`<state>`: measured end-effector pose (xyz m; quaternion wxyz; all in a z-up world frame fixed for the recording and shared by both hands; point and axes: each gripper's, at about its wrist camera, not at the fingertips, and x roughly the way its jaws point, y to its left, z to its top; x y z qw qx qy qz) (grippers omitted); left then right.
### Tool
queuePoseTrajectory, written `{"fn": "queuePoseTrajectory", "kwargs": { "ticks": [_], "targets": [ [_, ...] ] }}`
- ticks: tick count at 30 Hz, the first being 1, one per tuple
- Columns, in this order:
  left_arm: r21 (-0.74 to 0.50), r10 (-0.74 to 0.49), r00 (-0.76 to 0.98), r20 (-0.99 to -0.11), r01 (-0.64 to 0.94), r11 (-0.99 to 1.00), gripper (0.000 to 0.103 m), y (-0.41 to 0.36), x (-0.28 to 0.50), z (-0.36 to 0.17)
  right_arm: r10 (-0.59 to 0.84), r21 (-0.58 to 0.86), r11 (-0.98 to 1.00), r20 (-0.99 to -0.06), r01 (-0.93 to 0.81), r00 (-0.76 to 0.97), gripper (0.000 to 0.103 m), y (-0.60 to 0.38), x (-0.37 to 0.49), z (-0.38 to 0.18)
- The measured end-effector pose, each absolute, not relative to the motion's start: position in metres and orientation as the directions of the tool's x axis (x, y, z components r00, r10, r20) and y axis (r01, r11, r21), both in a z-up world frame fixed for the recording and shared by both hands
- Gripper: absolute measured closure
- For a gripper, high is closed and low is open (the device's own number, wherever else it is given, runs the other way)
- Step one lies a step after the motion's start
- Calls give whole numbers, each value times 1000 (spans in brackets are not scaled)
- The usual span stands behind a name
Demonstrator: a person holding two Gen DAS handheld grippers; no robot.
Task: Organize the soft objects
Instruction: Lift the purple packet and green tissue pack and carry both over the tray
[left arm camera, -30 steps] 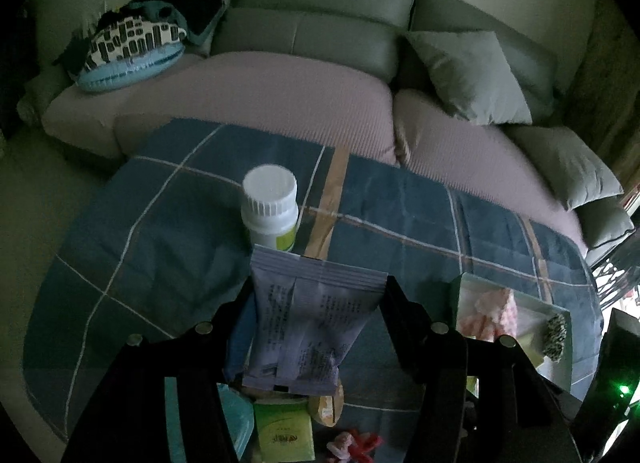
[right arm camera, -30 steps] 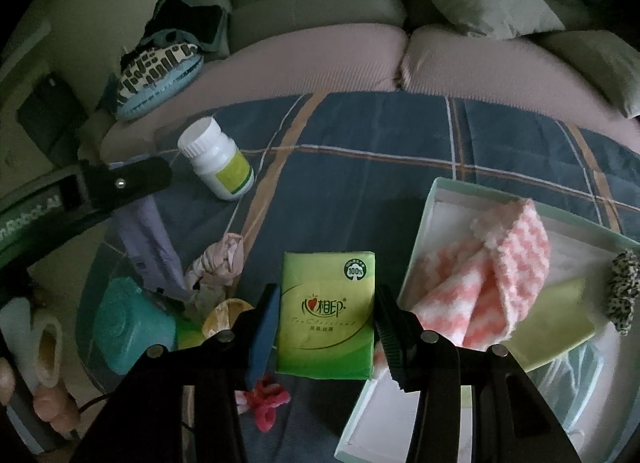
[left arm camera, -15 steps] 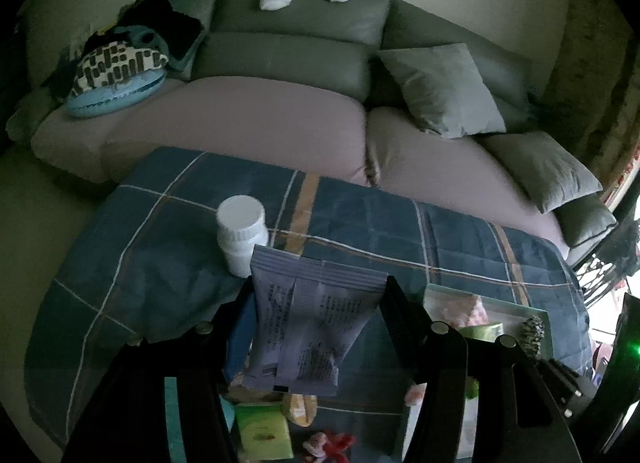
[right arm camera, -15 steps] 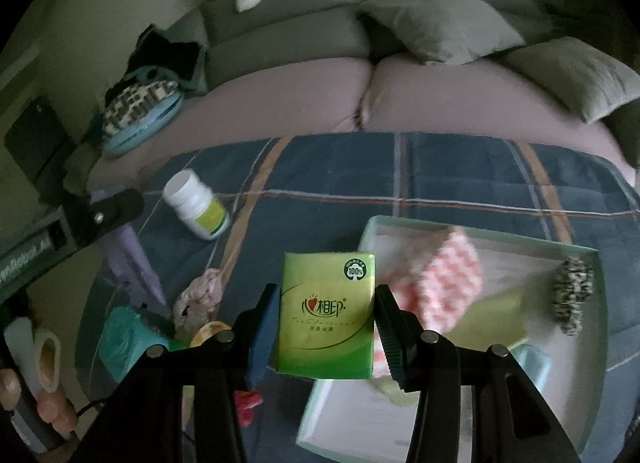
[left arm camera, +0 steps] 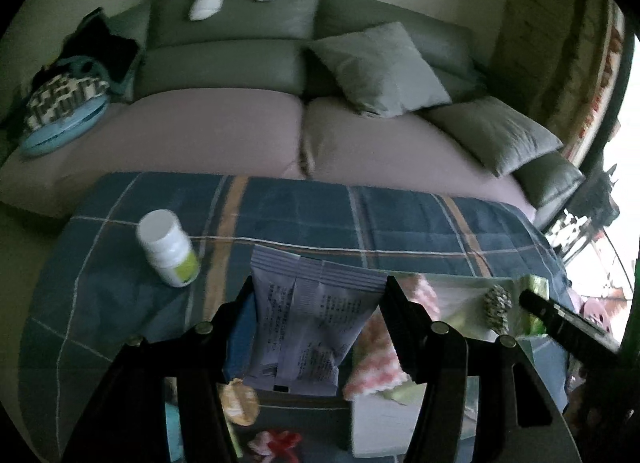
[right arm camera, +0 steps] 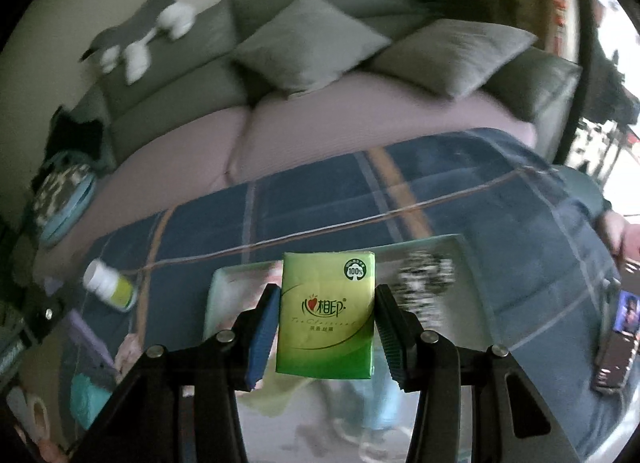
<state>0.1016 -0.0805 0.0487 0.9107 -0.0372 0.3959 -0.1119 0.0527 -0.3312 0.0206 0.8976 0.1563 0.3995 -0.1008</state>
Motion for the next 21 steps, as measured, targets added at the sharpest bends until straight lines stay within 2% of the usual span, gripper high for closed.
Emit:
{"fn": "queuePoseTrajectory", "kwargs": {
  "ticks": [13,21],
  "targets": [
    [-132,-346,535,-770,398,908,42,-174,101,22,-206,169,844,-774,509,598,53,-402,20,15],
    [-117,-342,472,-813,443,889,42,-211,108,-3,-170,169,847,-812,504,559,53,-406,27,-6]
  ]
}}
